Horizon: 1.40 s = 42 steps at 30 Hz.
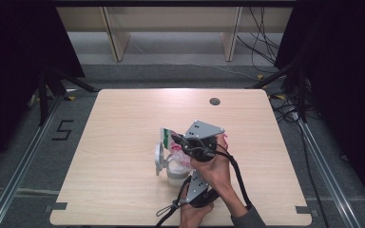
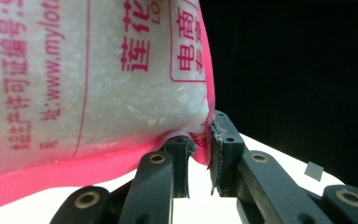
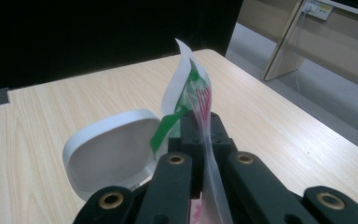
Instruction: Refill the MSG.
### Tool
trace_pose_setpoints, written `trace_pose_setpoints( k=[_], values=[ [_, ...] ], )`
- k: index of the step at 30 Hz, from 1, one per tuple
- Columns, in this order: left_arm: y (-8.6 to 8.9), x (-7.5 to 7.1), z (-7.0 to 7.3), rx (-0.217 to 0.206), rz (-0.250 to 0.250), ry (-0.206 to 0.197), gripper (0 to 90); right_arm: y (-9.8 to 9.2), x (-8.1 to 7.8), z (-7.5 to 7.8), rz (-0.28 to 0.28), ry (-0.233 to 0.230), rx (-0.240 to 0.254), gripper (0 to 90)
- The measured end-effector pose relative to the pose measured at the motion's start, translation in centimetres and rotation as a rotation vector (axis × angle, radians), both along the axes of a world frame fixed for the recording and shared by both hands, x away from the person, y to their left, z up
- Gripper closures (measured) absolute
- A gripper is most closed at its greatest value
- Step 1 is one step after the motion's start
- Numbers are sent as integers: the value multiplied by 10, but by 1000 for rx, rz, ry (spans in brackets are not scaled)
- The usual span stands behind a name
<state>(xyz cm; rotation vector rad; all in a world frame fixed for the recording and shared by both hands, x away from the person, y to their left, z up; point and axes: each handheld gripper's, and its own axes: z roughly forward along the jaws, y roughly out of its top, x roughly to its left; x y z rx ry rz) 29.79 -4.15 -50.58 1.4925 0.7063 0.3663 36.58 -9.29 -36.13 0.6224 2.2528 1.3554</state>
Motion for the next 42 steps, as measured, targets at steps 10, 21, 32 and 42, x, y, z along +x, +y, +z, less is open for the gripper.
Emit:
trace_pose_setpoints(
  k=[10,21,32,42],
  values=[
    [0,1,-1,1,-5,3,788,-2,-1,2,-1,24,9,899],
    [0,1,-1,0,-8,9,789,-2,1,1,-5,-9,10,900],
    [0,1,0,1,-10,8,788,-2,1,0,-12,6,11,899],
    [0,1,0,-4,-9,5,788,-3,-2,3,-3,15,20,900]
  ],
)
